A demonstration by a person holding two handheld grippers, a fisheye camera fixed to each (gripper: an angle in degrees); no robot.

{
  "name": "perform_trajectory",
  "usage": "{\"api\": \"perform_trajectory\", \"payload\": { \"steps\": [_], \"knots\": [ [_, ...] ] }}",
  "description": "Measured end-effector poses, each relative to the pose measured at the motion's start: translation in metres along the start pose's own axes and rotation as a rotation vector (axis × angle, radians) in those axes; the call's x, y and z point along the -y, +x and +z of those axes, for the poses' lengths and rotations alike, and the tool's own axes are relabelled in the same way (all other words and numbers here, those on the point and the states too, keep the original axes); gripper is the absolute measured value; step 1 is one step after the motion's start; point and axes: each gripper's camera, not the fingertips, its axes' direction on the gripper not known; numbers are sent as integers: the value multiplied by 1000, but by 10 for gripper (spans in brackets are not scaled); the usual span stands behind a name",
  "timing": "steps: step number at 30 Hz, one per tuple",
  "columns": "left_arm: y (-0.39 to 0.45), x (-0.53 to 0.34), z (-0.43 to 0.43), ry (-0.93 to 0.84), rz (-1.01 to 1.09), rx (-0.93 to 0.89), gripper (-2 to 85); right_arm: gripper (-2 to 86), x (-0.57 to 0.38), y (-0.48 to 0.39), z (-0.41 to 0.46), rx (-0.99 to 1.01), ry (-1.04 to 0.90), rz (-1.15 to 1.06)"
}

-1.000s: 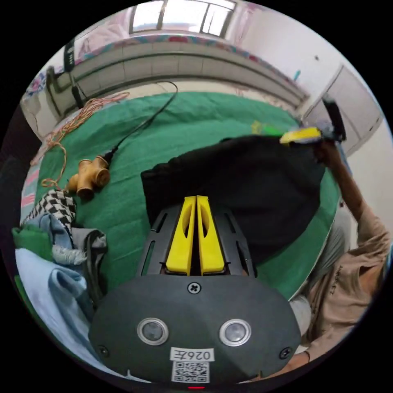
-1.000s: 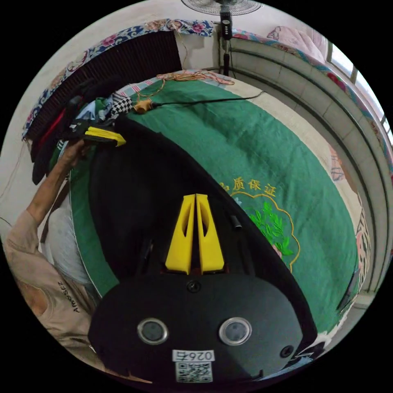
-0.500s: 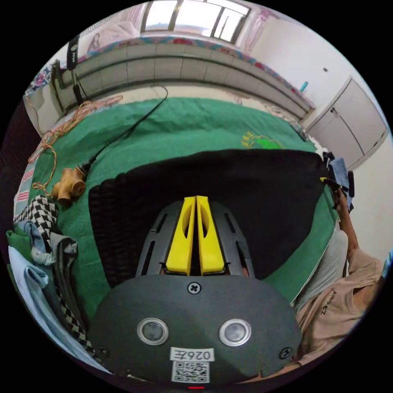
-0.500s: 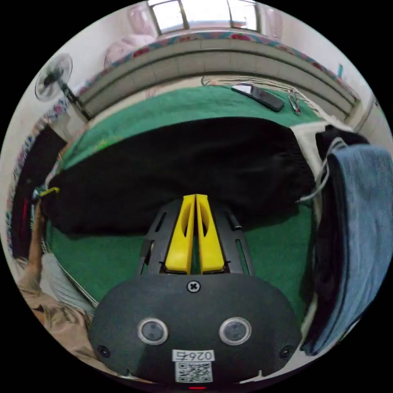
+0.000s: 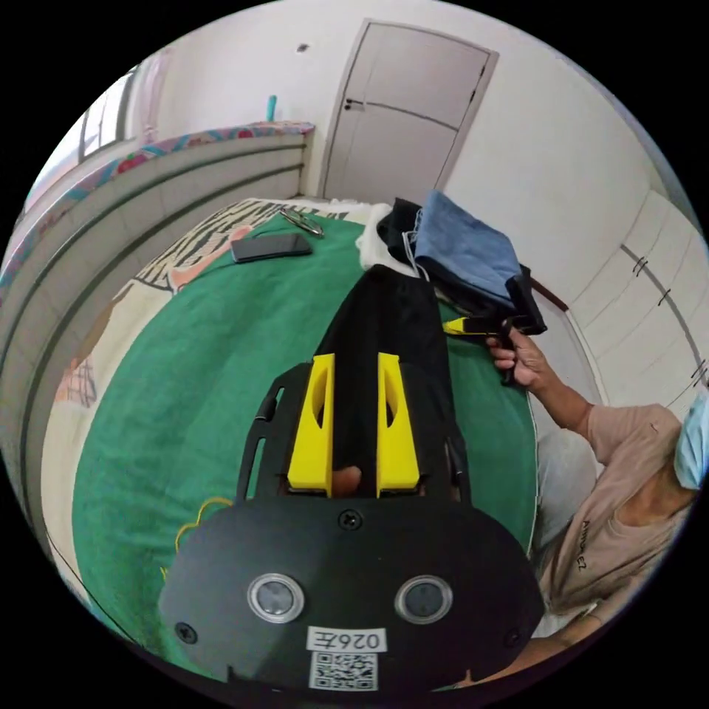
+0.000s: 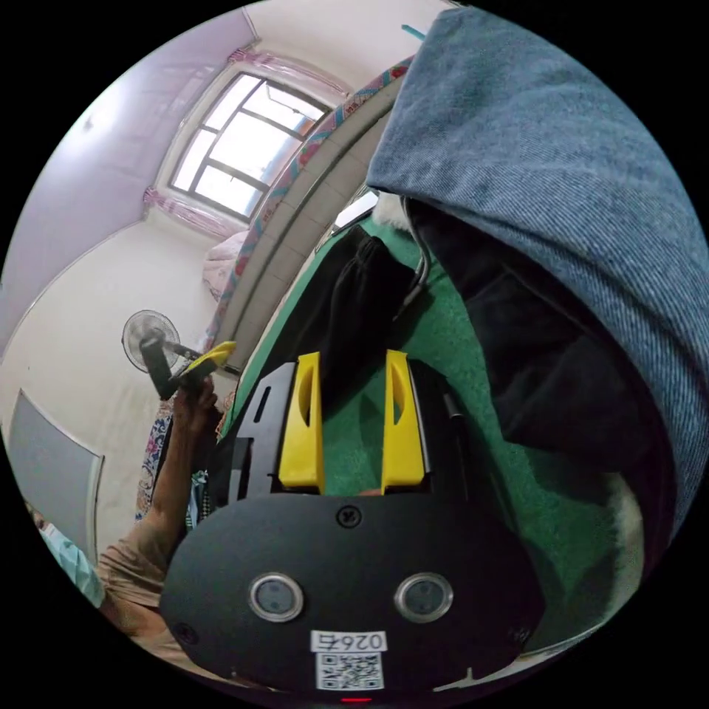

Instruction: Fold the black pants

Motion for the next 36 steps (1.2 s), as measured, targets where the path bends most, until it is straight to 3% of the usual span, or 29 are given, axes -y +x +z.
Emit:
{"api": "perform_trajectory", "payload": {
  "steps": [4, 6, 8, 10, 12, 14, 18, 27, 32, 36],
  "knots": [
    [-25, 49, 69, -58, -7, -61, 153, 92, 25, 3, -13, 23, -32, -8],
    [-42, 69, 106, -94, -30, -120, 256, 93, 33, 6, -19, 44, -38, -10],
    [-50, 78, 131, -151, 7, -180, 277, 93, 39, 8, -24, 69, -31, -3],
    [-56, 83, 152, -216, 20, -179, 253, 88, 47, 10, -28, 81, -39, -3],
    [-62, 84, 159, -252, 47, -4, 183, 81, 51, 10, -31, 83, -51, -10],
    [-70, 85, 161, -265, 69, -10, 144, 67, 50, 11, -37, 89, -53, -5],
    [-99, 85, 164, -273, 39, -318, 27, 19, 34, 13, -60, 152, 5, -33],
    [-134, 64, 68, -13, 201, -473, 18, -9, -35, -49, -110, 372, 215, -269],
    [-146, 11, -14, 78, 280, -457, 24, -12, -86, -149, -100, 341, 140, -610],
    [-174, -71, -61, 85, 180, -380, 33, -11, -141, -236, -37, 256, -79, -884]
  ]
}}
